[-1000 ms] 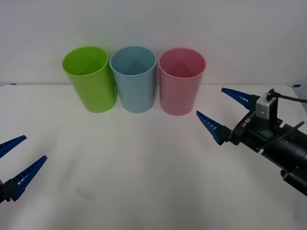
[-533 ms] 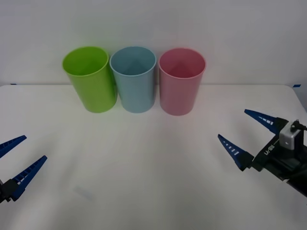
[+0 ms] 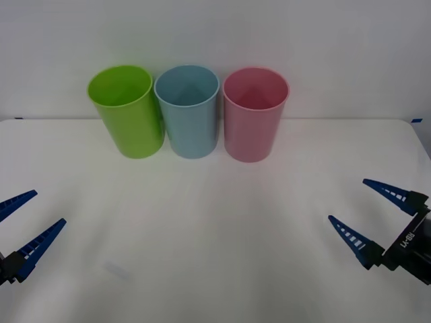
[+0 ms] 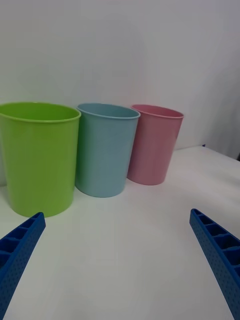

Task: Grasp the object on the table and drop it into the matching bin: aluminum can to the light blue bin, PET bottle to the pink bin.

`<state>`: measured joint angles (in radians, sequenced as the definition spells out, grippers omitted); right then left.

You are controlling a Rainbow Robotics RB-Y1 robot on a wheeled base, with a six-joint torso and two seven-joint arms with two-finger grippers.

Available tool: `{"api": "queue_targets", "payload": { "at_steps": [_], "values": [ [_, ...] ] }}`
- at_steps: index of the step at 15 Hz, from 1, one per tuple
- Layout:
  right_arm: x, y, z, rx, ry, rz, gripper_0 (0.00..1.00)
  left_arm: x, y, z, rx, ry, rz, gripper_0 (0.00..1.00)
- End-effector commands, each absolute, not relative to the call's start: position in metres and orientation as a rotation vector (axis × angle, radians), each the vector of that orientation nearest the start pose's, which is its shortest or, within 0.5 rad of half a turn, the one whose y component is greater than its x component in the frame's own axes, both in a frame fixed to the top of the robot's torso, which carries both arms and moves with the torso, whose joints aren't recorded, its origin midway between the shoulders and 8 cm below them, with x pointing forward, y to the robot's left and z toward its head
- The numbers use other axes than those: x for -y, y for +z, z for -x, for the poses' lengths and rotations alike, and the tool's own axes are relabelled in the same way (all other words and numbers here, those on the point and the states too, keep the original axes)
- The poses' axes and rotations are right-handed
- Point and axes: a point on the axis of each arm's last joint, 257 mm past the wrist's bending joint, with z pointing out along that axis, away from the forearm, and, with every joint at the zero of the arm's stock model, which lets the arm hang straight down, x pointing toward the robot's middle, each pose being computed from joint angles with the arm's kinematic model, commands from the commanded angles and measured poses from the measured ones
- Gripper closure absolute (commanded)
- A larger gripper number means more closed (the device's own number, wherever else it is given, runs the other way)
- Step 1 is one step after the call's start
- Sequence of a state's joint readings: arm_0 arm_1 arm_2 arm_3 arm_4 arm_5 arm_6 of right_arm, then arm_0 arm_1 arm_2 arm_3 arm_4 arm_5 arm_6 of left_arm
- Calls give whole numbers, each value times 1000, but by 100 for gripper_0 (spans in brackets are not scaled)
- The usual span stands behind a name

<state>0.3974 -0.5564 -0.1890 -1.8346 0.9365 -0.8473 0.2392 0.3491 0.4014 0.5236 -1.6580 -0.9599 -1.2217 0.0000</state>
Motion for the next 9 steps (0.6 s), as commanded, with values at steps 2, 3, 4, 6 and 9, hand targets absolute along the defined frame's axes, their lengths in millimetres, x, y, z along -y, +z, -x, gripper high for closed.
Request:
{"api": "queue_targets", "payload": {
  "at_steps": [2, 3, 4, 6, 9],
  "values": [
    [280, -201, -355, -1470, 443, 669, 0, -330, -169, -342, -1441, -567, -465, 0],
    [286, -207, -350, -1484, 452, 665, 0, -330, -169, -342, -1441, -567, -465, 0],
    [291, -211, -347, -1494, 454, 661, 0, -330, -169, -342, -1441, -567, -465, 0],
    [297, -218, -340, -1515, 455, 647, 0, -330, -169, -342, -1441, -567, -465, 0],
    [299, -223, -334, -1530, 457, 639, 0, -330, -169, -342, -1441, -567, -465, 0]
  ]
}}
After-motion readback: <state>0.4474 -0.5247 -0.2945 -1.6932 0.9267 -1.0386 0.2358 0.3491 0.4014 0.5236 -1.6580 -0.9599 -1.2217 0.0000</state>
